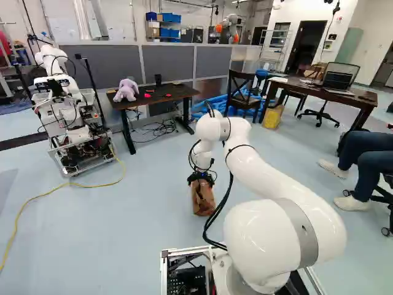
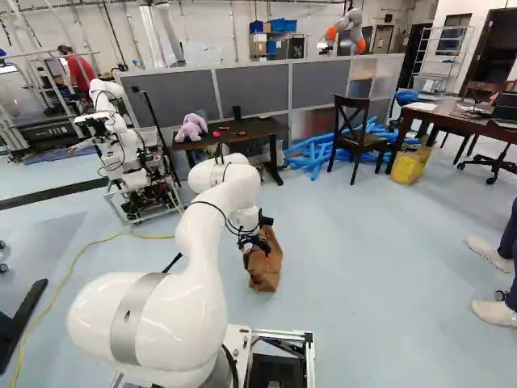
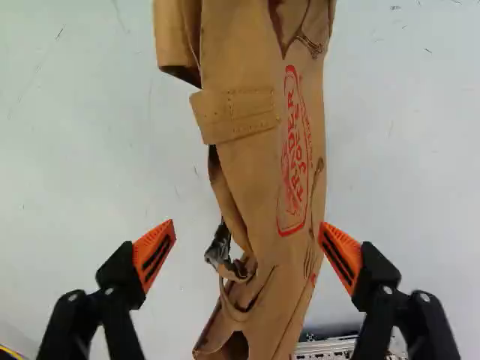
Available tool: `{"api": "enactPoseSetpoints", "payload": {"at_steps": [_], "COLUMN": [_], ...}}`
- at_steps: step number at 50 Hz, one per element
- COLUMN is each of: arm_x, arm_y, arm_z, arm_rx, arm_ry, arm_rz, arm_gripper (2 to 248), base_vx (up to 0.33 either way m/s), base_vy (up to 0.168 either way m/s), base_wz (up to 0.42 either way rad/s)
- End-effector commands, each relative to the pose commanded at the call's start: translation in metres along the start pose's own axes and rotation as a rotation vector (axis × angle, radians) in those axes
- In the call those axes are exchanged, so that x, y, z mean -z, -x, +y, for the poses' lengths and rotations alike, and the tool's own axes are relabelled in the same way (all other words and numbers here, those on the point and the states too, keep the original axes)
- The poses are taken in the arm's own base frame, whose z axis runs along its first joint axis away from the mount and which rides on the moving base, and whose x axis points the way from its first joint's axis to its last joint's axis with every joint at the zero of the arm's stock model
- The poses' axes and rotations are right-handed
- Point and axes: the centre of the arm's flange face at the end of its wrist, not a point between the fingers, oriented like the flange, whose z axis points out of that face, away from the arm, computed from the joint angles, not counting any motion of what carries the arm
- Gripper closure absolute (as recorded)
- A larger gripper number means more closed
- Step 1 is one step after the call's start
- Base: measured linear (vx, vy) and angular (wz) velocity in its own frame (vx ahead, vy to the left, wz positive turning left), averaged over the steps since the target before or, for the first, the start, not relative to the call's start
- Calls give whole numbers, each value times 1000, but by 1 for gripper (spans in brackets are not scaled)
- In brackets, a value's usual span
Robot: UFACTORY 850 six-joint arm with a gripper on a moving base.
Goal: Pick up the bag on the ground and place it on the table
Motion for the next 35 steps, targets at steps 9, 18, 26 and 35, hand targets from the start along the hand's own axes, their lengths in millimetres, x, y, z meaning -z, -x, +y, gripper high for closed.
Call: {"api": "enactPoseSetpoints", "payload": {"at_steps": [9, 18, 26, 35], "arm_x": [0, 0, 0, 0], "arm_y": [0, 0, 0, 0], "arm_z": [0, 0, 0, 0], "arm_rx": [0, 0, 0, 0], "arm_ry": [0, 0, 0, 0], "arm_rz": [0, 0, 0, 0], "arm_gripper": [69, 107, 183, 227], "base_vx": [0, 0, 0, 0], "base_vy": [0, 0, 0, 0], "base_wz": [0, 0, 0, 0]}}
